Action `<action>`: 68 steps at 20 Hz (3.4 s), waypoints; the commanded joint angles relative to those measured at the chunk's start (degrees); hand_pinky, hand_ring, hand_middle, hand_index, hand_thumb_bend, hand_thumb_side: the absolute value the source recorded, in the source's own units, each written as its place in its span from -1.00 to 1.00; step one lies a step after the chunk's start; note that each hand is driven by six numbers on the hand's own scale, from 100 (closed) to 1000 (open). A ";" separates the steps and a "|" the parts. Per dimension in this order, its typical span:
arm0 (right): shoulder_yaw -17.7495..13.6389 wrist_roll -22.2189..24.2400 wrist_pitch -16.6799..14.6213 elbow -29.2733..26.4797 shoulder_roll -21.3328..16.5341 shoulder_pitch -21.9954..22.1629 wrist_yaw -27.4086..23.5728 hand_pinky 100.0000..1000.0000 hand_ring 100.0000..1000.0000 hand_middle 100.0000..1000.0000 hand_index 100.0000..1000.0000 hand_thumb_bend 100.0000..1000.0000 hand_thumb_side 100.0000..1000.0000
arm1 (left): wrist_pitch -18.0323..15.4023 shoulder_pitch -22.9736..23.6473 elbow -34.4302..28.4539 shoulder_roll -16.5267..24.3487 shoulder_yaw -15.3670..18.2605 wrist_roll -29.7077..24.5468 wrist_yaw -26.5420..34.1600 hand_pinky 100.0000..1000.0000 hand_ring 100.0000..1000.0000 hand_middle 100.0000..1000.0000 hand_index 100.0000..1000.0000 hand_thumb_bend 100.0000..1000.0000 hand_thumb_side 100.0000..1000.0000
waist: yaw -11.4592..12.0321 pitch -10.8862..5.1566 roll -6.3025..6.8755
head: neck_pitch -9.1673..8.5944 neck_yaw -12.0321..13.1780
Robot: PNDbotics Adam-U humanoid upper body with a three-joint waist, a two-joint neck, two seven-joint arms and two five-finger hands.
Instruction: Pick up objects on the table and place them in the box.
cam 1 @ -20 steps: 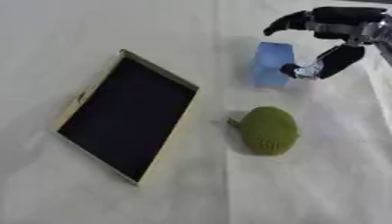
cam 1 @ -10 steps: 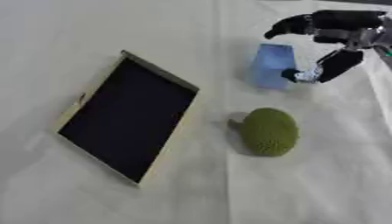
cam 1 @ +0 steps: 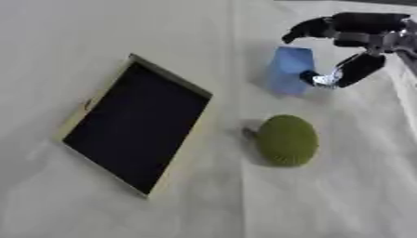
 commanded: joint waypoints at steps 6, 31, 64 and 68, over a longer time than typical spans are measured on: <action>-0.56 1.79 -2.11 1.32 -0.71 -1.11 1.96 1.00 1.00 0.70 1.00 -0.72 0.12 | 0.15 -0.33 -0.55 1.42 0.71 -0.40 -0.23 0.78 0.78 0.91 0.72 -1.00 0.27 | 0.10 -1.16 0.06 | -0.78 -0.01; 0.03 0.62 0.85 0.88 -0.03 -1.60 -3.48 0.85 0.70 -0.14 0.47 -1.00 -0.39 | 0.63 -0.23 -0.47 1.11 0.58 -1.03 -0.73 0.79 0.79 0.92 0.72 -1.00 0.27 | 0.07 -1.36 0.20 | -0.45 -0.27; 5.54 10.27 5.11 -15.10 9.04 -11.23 -19.51 0.74 0.43 -0.29 0.31 -1.00 -1.00 | 1.70 -0.35 -2.65 -0.48 0.42 3.52 0.53 0.78 0.77 0.88 0.72 -1.00 0.27 | 0.89 -4.04 -0.08 | 1.92 -2.66; 6.93 12.03 4.81 -15.48 14.11 -11.73 -17.59 0.73 0.41 -0.29 0.31 -1.00 -1.00 | 0.64 -0.83 -3.02 -0.49 0.66 6.25 1.20 0.78 0.76 0.87 0.71 -1.00 0.27 | 1.35 -4.24 0.08 | 2.31 -3.25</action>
